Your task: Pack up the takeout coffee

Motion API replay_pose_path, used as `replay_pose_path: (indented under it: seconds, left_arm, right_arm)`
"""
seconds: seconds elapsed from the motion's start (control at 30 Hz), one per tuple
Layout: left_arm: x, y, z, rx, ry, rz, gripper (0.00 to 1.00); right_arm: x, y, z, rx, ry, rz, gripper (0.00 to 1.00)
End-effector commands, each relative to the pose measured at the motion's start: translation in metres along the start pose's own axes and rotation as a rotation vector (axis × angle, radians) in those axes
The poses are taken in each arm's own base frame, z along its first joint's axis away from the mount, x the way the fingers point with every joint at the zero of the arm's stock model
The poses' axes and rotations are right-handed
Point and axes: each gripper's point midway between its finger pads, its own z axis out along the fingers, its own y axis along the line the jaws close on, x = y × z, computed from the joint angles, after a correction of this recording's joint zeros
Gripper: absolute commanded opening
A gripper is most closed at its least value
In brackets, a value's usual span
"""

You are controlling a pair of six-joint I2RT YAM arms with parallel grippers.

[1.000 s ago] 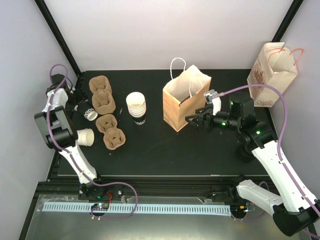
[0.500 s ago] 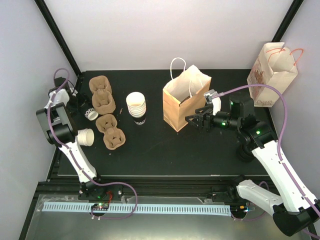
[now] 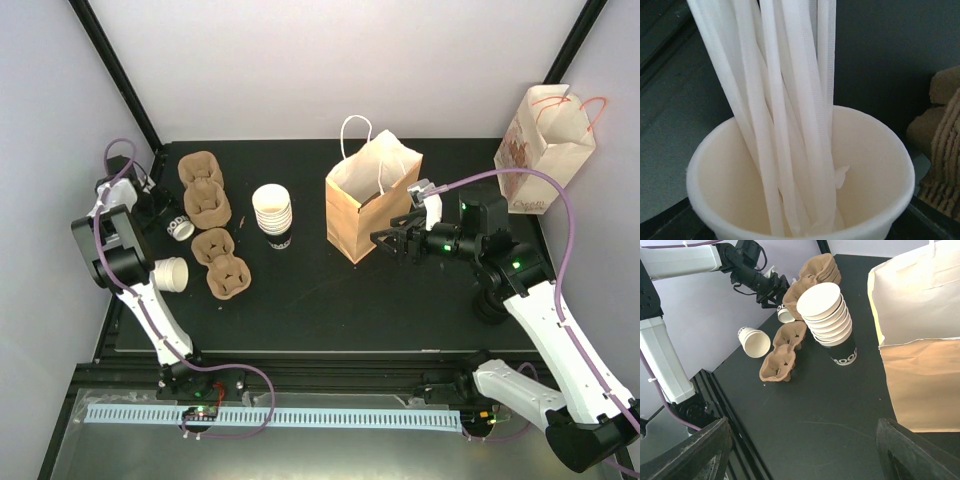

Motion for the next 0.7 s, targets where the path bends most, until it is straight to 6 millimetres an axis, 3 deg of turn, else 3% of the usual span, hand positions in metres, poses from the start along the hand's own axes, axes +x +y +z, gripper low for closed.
replay_pose_path:
  seconds: [0.0, 0.27, 0.5, 0.67]
  left_arm:
    - [-0.017, 0.013, -0.002, -0.019, -0.037, -0.052, 0.77]
    - [-0.021, 0.015, 0.0, -0.008, -0.057, -0.07, 0.7]
    - [-0.018, 0.009, -0.016, 0.043, -0.161, -0.064, 0.66]
    - [-0.012, 0.009, -0.017, 0.033, -0.174, -0.054, 0.66]
  right_arm:
    - [-0.004, 0.003, 0.001, -0.019, -0.014, -0.021, 0.81]
    - [-0.004, 0.003, 0.002, -0.023, -0.01, -0.019, 0.81]
    - [-0.004, 0.005, 0.002, -0.029, -0.014, -0.02, 0.81]
    - [-0.004, 0.007, 0.001, -0.038, -0.014, -0.021, 0.81]
